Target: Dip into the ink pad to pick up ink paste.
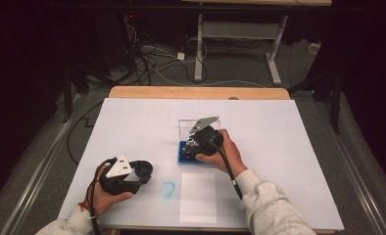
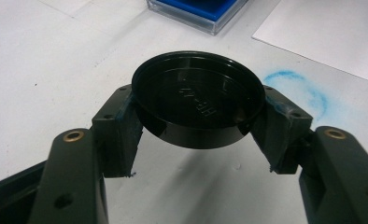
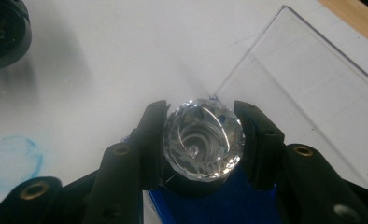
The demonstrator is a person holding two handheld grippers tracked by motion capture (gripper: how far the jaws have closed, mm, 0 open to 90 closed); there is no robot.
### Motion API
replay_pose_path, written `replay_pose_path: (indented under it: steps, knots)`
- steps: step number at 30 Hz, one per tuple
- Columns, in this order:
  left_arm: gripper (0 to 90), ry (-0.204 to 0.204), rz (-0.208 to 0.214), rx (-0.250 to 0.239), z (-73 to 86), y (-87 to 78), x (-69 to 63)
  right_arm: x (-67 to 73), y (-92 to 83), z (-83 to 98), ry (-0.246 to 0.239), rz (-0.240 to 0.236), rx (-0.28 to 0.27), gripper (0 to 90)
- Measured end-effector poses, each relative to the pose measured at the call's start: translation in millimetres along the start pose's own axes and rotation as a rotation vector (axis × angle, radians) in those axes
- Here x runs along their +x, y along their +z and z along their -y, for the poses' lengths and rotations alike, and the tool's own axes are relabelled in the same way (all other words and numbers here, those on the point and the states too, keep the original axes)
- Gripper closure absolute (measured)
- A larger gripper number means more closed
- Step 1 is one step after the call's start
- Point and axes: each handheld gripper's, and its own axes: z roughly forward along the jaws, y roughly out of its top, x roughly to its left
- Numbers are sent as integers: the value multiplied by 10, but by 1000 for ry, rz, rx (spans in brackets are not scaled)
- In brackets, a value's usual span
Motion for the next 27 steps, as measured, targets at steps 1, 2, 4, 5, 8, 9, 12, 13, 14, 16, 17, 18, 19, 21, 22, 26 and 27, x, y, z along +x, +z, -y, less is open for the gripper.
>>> replay_pose_path:
  steps: [1,2,4,5,8,9,12,13,14,16,17,18,19,21,22,26,27]
  knots:
    - [370,1,1,-1,0,-1,0,-8,17,0,-7,6,5,573]
    - [370,1,2,-2,-1,-3,-1,-12,30,3,-5,5,11,572]
    - [370,2,3,-1,-2,-2,-1,-18,49,7,3,1,19,573]
    - [370,3,2,0,-2,0,-2,-21,58,6,-1,1,15,572]
    - [370,4,8,5,-2,9,-5,-17,67,-2,6,-1,20,573]
    - [370,5,8,6,-3,11,-5,-17,77,-6,7,-1,23,572]
    - [369,3,10,6,-4,16,-6,8,98,-34,-8,13,41,573]
    - [370,1,11,5,-4,18,-7,21,109,-48,-13,16,48,573]
    - [370,3,13,8,-4,18,-7,23,115,-66,-17,19,62,573]
    - [370,6,13,9,-7,17,-14,3,126,-83,-2,12,72,574]
    - [370,7,13,9,-7,17,-16,-14,128,-79,19,3,70,574]
    - [370,8,13,10,-7,18,-18,-23,129,-76,25,-1,67,574]
    - [369,9,12,13,-7,20,-19,-27,127,-76,26,-2,70,574]
    - [370,9,15,15,-6,24,-19,-26,129,-74,28,-2,68,574]
    - [369,10,15,16,-6,24,-21,-35,130,-74,28,-5,69,574]
    - [370,13,16,14,-10,21,-27,-37,128,-58,43,-7,61,574]
    - [369,12,16,15,-9,22,-26,-33,128,-52,45,-5,57,574]
